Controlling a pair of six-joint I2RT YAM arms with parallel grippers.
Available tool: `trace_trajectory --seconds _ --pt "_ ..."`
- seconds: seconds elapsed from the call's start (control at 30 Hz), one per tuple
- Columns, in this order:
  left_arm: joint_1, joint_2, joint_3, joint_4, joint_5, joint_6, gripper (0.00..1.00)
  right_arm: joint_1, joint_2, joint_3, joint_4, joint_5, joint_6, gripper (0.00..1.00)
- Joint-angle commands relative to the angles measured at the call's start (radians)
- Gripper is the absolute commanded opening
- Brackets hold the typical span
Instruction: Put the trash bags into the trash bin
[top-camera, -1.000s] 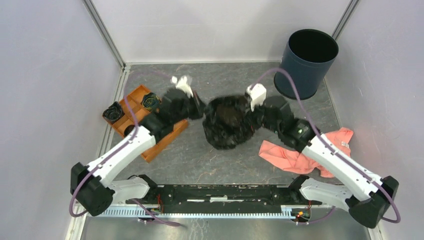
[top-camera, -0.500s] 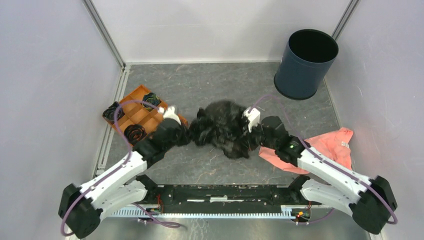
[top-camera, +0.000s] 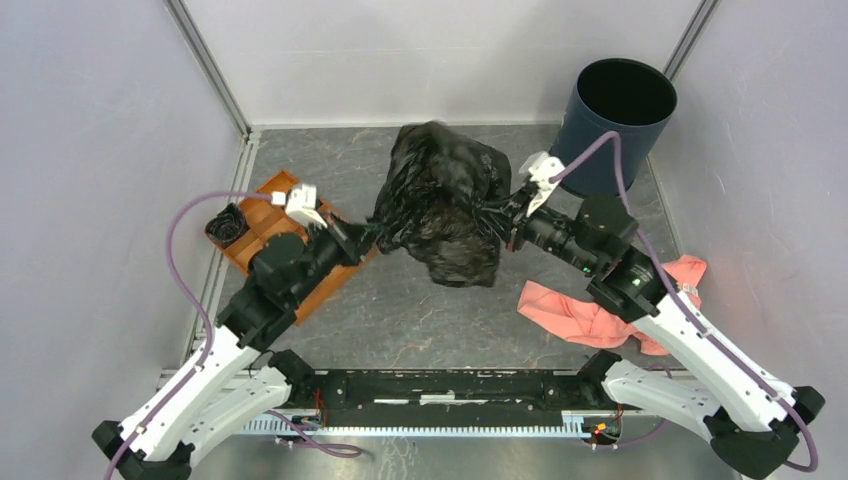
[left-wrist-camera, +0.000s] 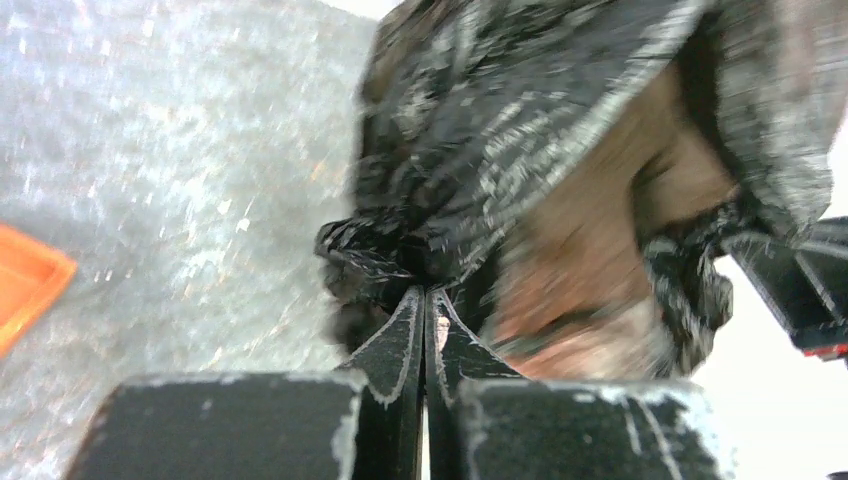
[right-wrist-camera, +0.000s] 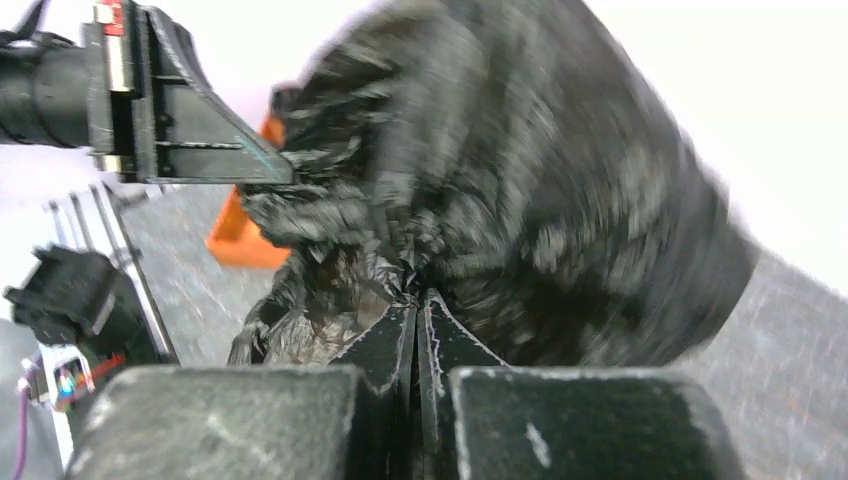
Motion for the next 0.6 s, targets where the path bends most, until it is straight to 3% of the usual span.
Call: trace_trajectory --seconds 0.0,0.1,0.17,0.23,0.37,0.47,0.57 --pt "-0.003 -0.087 -0.26 0.0 0.074 -0.086 0.02 -0.013 0.054 -0.172 -0.011 0.032 -0.033 0.0" --pt "-0.003 -0.17 -0.383 0.011 0.114 -0.151 0.03 -0.033 0.109 -0.175 -0.003 0.03 -0.075 0.0" --pt "-0.004 -0.204 -0.449 0.039 0.167 -0.176 0.1 -0.05 0.168 -0.119 -0.03 0.022 -0.113 0.0" --pt "-0.004 -0.211 -0.47 0.042 0.208 -0.161 0.23 -0.057 0.23 -0.06 -0.071 0.012 -0.144 0.0" --pt "-0.004 -0.188 -0.386 -0.099 0.199 -0.051 0.62 -0.061 0.324 0.012 -0.153 0.041 -0.188 0.0" --pt "-0.004 -0.187 -0.319 -0.191 0.153 -0.016 0.8 -0.062 0.378 0.043 -0.211 -0.008 -0.217 0.09" --pt "-0.005 -0.16 -0.204 -0.3 0.012 0.004 0.99 -0.061 0.456 0.1 -0.261 -0.034 -0.19 0.23"
